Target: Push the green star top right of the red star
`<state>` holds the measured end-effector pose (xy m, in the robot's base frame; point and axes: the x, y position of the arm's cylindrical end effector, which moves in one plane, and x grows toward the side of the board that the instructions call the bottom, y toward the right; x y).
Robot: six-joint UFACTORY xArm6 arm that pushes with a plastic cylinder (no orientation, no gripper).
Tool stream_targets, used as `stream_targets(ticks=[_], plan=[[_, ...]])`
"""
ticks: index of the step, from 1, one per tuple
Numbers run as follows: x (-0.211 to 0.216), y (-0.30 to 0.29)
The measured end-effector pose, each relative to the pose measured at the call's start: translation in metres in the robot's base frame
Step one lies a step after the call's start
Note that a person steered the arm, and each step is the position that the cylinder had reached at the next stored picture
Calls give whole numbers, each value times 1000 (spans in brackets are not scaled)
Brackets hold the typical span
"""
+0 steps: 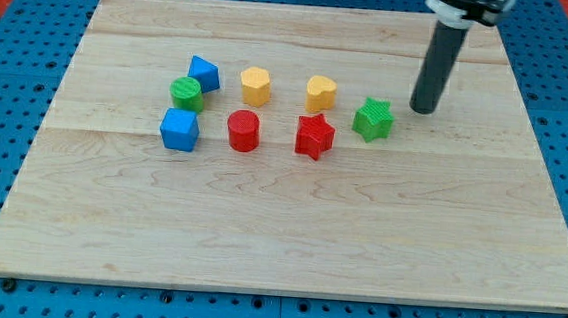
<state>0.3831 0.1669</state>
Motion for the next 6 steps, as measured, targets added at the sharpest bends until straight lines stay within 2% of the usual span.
stream_targets(ticks=[1,3,4,6], plan=[[14,-26],[14,-92],[28,-65],[42,-101]])
